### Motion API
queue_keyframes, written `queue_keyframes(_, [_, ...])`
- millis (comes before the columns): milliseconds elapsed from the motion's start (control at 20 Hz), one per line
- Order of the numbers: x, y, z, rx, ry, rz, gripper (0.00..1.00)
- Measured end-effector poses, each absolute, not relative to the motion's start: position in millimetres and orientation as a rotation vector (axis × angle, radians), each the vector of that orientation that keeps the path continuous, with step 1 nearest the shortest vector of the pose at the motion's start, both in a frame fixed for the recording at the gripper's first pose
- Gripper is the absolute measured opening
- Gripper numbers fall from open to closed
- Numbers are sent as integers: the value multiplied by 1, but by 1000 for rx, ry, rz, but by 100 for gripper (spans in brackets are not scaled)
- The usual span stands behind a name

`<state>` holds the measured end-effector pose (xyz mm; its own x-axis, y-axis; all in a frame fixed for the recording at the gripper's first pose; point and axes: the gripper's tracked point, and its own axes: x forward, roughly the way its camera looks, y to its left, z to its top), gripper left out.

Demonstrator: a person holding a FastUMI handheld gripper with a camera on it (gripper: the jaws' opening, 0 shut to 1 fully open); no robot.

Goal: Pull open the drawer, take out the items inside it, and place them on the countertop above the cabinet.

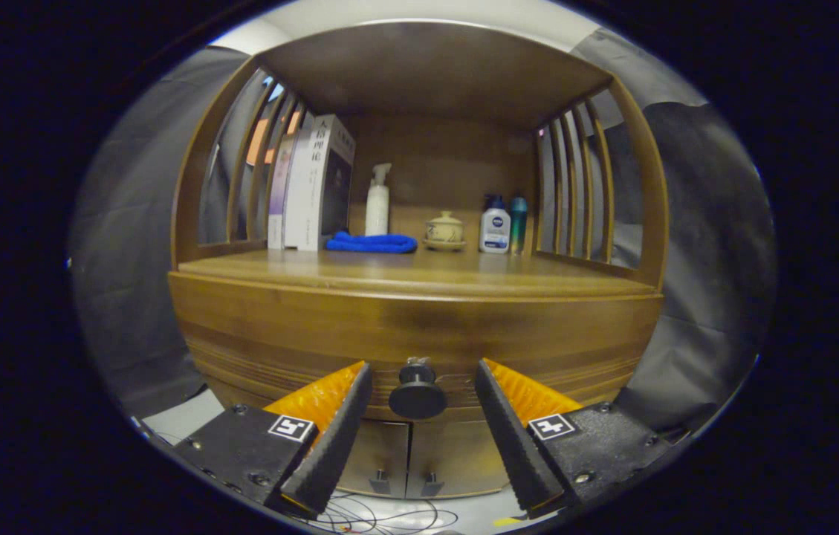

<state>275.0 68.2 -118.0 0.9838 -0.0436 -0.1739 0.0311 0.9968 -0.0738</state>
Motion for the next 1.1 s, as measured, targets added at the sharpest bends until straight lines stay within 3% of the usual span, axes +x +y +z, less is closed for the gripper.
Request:
queue_keyframes(350, [290,65,-127,-40,179,-83,63])
queue_keyframes(450, [287,65,-126,-23,174,-83,50])
queue_keyframes(750, [289,64,-128,-31,177,-61,39])
queue_keyframes(1100, [273,65,-129,-42,181,-40,34])
